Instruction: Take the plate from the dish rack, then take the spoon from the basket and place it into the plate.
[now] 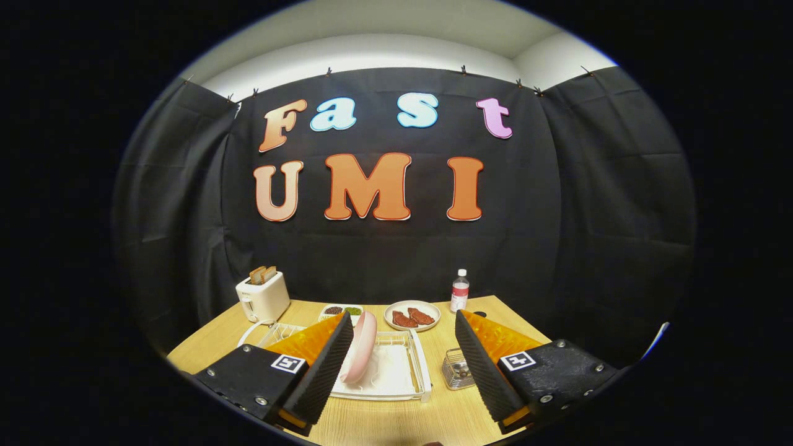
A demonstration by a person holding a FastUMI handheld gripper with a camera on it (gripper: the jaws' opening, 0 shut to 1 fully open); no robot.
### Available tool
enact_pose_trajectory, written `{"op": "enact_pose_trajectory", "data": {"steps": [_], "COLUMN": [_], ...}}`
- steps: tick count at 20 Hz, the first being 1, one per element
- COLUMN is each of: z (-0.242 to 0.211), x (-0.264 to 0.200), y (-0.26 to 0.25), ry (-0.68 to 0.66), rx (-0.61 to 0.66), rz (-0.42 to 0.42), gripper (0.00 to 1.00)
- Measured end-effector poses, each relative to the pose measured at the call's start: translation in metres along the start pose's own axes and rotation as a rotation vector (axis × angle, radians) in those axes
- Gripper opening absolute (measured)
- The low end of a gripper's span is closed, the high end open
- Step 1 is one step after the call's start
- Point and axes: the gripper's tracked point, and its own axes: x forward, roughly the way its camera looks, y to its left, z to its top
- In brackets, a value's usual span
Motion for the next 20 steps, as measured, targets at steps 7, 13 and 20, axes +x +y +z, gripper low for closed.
{"op": "enact_pose_trajectory", "data": {"steps": [7,13,20], "z": [-0.019,-0.039,-0.068], "x": [0.016,0.046,0.105], "y": [0.005,0.024,0.048], "ry": [0.054,0.119,0.203], "rx": [0.031,0.058,0.039], "rz": [0.01,0.042,0.087], "gripper": [0.98,0.99,0.99]}}
